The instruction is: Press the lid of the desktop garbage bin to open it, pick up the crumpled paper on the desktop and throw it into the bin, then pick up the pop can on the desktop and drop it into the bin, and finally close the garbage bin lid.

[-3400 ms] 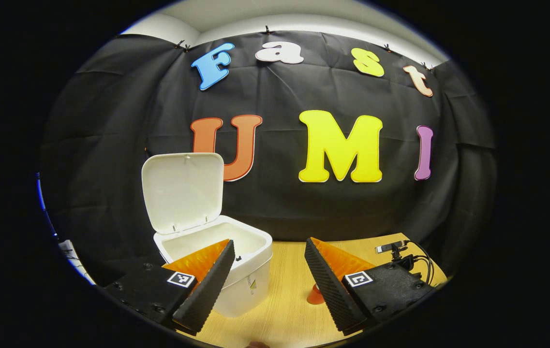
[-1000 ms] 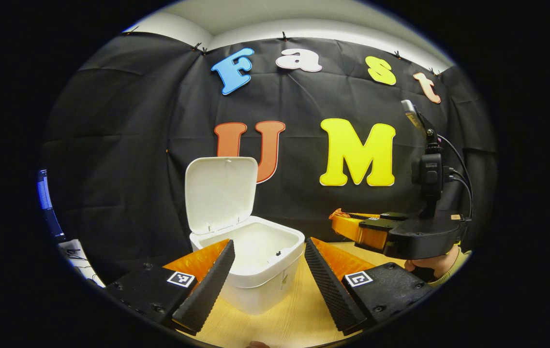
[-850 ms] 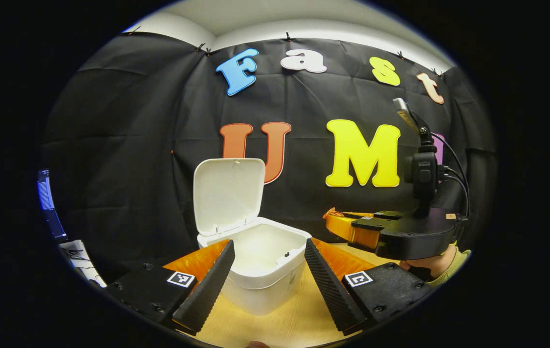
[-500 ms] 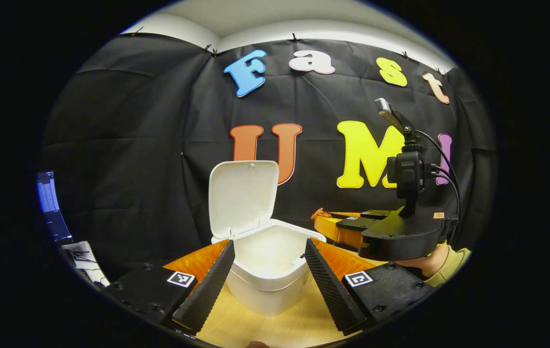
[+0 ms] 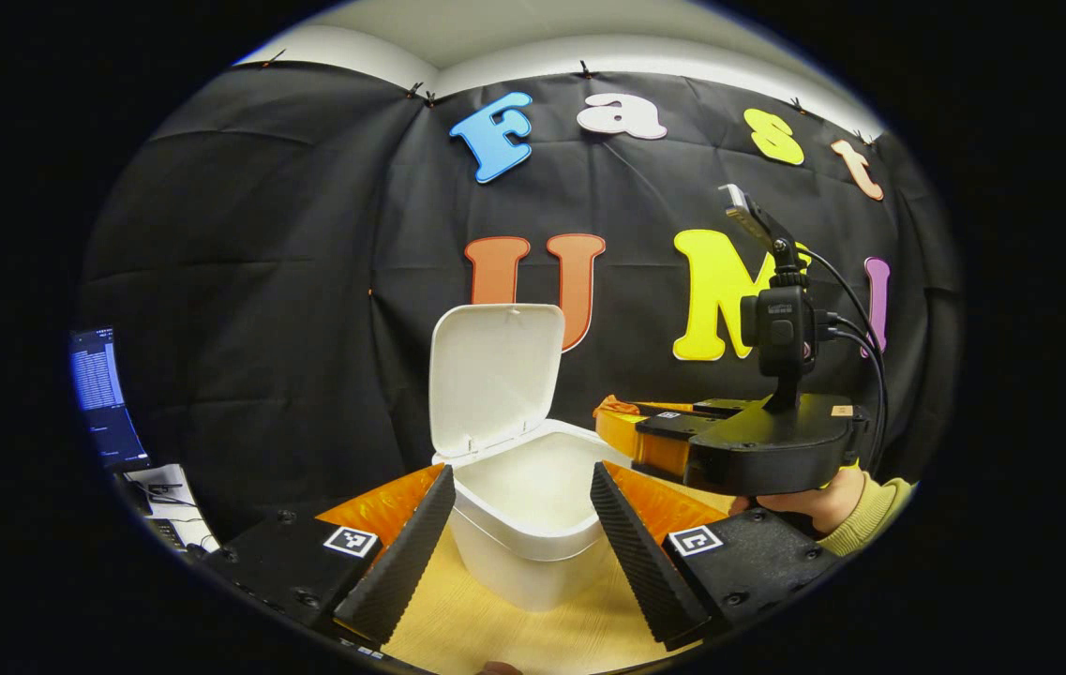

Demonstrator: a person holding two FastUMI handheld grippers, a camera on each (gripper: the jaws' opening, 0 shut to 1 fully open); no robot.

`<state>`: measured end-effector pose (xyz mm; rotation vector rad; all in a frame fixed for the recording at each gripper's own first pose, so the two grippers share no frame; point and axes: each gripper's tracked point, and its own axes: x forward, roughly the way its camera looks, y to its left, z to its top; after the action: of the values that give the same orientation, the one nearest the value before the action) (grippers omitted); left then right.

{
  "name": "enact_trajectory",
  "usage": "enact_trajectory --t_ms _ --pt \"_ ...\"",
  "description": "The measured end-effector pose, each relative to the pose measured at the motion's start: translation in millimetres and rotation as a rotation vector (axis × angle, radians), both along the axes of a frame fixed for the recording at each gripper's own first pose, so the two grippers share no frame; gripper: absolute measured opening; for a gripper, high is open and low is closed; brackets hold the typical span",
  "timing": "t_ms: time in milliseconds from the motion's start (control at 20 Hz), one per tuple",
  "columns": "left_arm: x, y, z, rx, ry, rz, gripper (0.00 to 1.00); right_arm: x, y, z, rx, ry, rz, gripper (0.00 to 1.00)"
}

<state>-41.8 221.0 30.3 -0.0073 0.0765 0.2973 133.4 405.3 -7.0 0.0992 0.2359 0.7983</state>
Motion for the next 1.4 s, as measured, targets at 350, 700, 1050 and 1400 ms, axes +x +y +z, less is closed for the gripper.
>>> enact_trajectory --t_ms 350,700,1050,1400 --pt "4 1 -3 -0.003 0.010 0.007 0.96 2 -14 7 0.004 -0.018 -0.025 0.77" --pt "17 -27 -8 0.001 0.013 -0.045 0.96 1 -76 18 -0.007 -0.081 -0.148 0.87" --pt "32 -67 -13 0.018 0.016 -0.123 0.96 -3 -153 23 -0.006 -0.098 -0.289 0.94" --pt "43 -100 -19 0.025 0.017 -0.191 0.96 -8 -215 26 -0.003 -0.112 -0.405 0.94"
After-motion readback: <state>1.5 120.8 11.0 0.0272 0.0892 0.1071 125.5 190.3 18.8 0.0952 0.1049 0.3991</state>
